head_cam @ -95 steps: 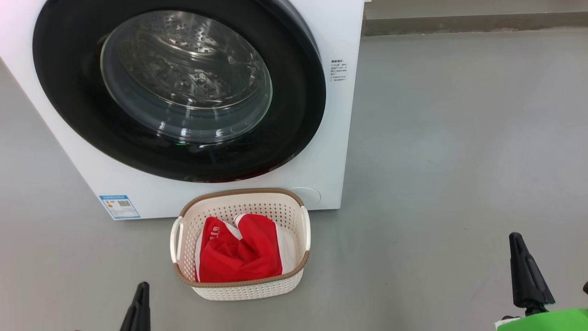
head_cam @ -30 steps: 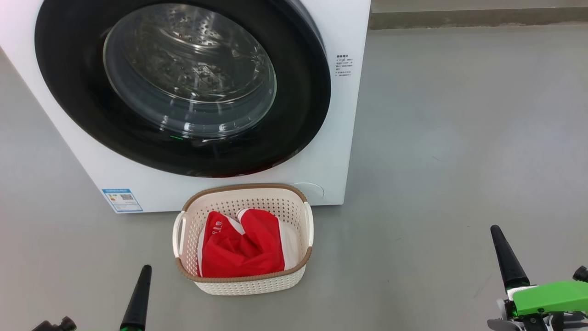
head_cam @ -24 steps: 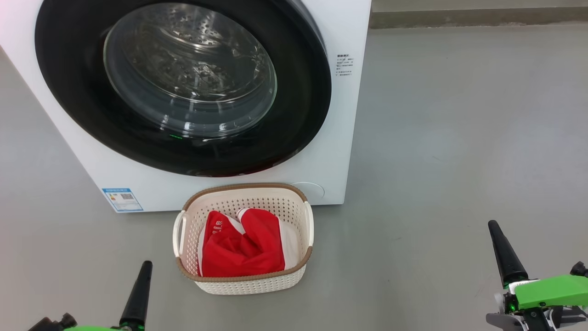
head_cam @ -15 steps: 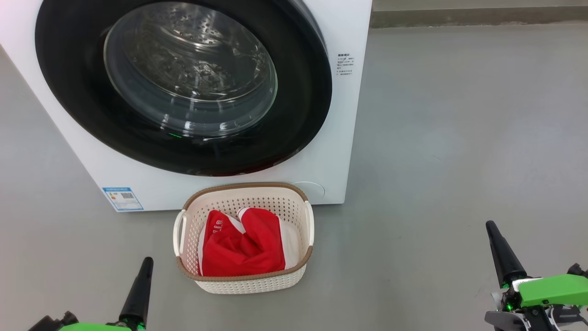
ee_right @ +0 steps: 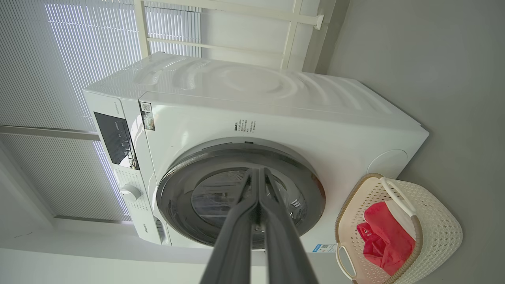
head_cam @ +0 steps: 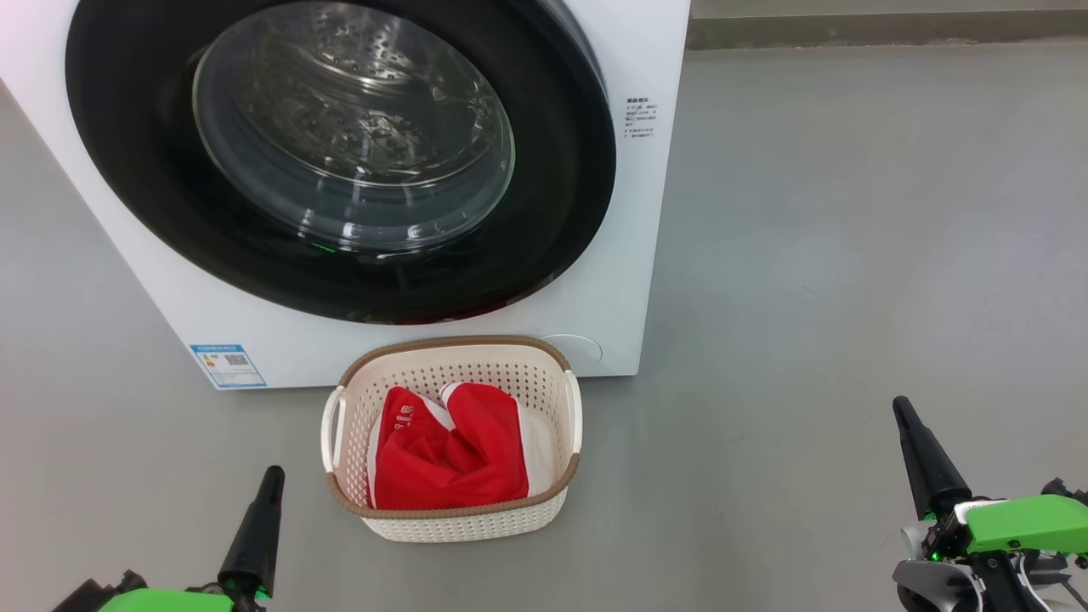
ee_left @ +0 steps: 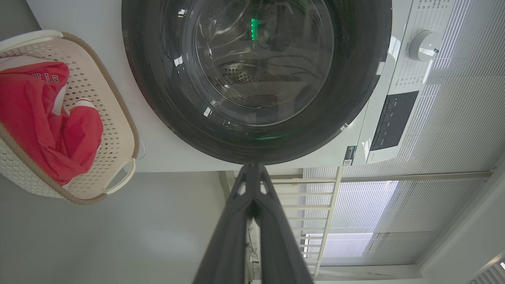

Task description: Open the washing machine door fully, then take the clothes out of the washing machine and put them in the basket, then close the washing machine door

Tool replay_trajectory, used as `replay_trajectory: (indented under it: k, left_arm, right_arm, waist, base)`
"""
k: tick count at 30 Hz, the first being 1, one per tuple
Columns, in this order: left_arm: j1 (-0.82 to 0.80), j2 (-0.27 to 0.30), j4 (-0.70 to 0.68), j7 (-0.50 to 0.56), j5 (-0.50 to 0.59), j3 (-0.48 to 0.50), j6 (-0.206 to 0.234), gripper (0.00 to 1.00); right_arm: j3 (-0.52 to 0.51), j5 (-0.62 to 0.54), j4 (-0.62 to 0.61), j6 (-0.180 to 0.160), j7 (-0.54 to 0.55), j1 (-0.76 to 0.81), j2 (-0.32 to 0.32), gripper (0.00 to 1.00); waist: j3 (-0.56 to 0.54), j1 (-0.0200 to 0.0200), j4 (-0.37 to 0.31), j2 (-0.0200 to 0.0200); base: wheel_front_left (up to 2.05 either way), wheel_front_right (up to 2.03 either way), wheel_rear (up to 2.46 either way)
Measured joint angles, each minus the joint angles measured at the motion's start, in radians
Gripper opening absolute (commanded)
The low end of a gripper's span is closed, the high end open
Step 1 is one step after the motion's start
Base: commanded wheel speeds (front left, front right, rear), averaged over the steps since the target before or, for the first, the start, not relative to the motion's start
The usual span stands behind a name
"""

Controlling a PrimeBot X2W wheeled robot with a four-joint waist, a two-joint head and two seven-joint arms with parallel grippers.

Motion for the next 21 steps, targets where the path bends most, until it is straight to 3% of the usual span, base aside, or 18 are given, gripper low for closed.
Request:
replay_trajectory:
  k: [21]
  left_arm:
    - [0.000,0.000,0.000,0.000,0.000,0.001,0.000,0.00]
  right_arm:
    - [-0.001,0.000,0.000,0.000,0.001,0.000,0.000,0.00]
  waist:
    - [0.000,0.0000,0.000,0.0000]
  base:
    - [0.00,0.00,0.00]
